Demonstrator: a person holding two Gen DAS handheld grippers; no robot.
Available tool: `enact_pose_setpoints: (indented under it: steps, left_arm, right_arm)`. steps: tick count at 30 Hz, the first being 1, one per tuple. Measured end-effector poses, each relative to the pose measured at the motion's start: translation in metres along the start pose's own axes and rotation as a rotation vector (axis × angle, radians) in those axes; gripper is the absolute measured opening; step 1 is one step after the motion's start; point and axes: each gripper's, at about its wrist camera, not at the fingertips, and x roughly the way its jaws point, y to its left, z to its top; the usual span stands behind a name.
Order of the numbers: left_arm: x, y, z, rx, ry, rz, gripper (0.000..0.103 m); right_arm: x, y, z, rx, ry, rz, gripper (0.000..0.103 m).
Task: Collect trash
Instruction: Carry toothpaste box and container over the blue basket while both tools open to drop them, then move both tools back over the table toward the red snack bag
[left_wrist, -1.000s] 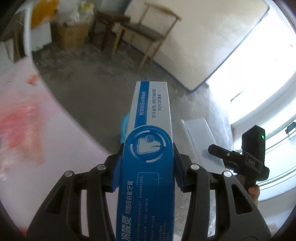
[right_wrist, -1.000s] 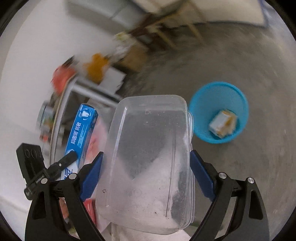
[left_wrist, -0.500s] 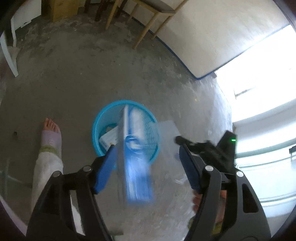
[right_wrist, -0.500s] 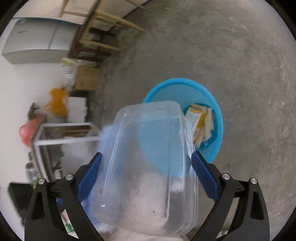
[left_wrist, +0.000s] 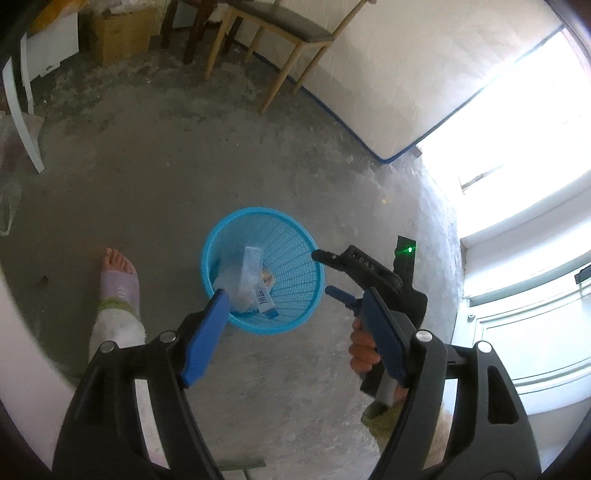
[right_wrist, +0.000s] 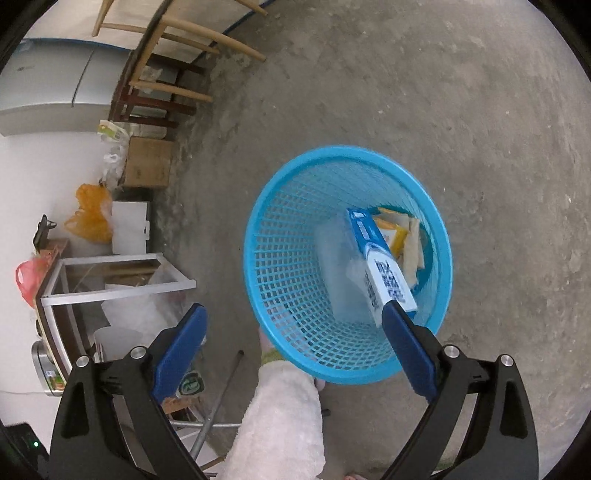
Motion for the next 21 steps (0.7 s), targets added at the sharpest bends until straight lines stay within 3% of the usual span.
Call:
enact_pose_setpoints:
  steps: [6, 11, 14, 21]
  left_arm:
    - [-0.053, 0.0, -0.027, 0.048, -0.063, 0.002, 0.076]
    - [-0.102, -0.003, -0.067, 0.083, -0.127, 0.033, 0.082]
    - [-0.132, -0.005, -0.107, 0.103, -0.196, 0.056, 0.083]
    - [-0.163, 0.008, -0.189, 0.091, -0.231, 0.103, 0.084]
  right_arm:
    - [-0.019, 0.009, -0.016, -0.037, -0.031, 0.027, 0.093]
    - [-0.05, 0.016, -0.054, -0.137, -0.053, 0.003, 0.093]
    - [-0.073, 0.015, -0.082, -0.196, -0.07, -0.006, 0.093]
    - [-0.116, 0.014, -0.148, -0.296, -0.035, -0.002, 0.093]
